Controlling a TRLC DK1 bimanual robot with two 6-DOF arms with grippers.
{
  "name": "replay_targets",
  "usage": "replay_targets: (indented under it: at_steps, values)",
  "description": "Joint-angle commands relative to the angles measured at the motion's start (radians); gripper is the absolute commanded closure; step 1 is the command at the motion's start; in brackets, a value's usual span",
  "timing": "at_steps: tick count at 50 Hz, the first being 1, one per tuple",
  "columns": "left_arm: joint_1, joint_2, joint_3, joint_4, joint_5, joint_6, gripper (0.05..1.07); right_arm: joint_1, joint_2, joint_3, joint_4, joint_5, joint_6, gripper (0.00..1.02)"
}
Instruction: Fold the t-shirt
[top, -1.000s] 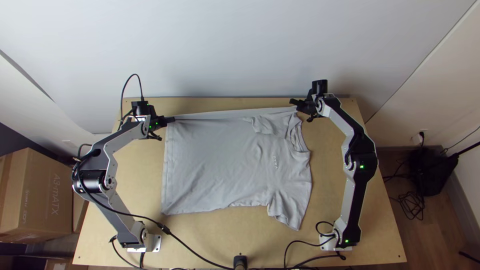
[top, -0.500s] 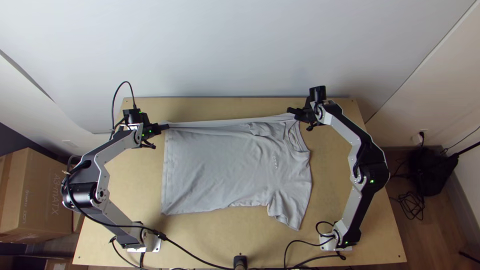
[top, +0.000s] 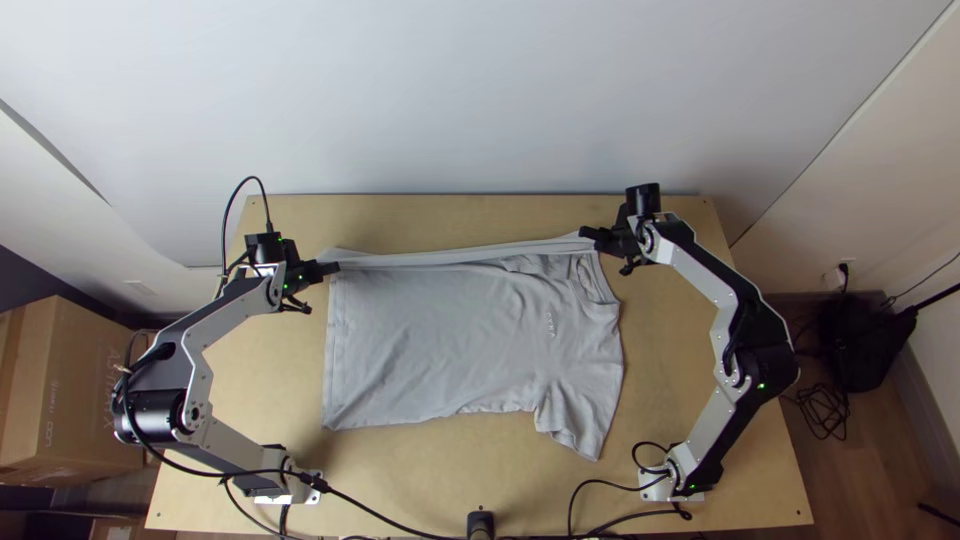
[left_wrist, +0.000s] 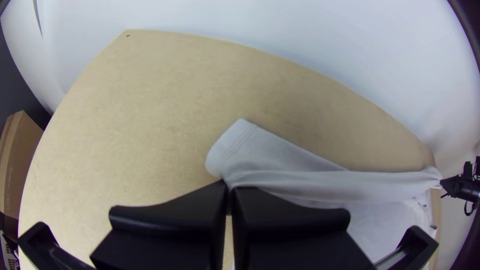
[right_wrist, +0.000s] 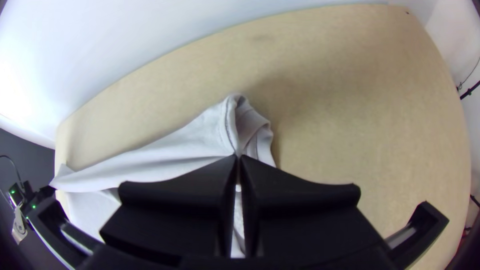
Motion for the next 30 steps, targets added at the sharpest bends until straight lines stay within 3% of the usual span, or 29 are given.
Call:
replay_targets:
  at_steps: [1,30]
  values:
    - [-0.004,-0.05,-0.032,0.015,-0.006,-0.019,1.05,-0.021,-0.053,-0.051,0.017,0.025,0.015,1.0]
    - [-0.039,-0.127,-0.132,0.018,-0.006,0.018,1.05,-0.024,-0.167,-0.266,0.111,0.037,0.018,1.0]
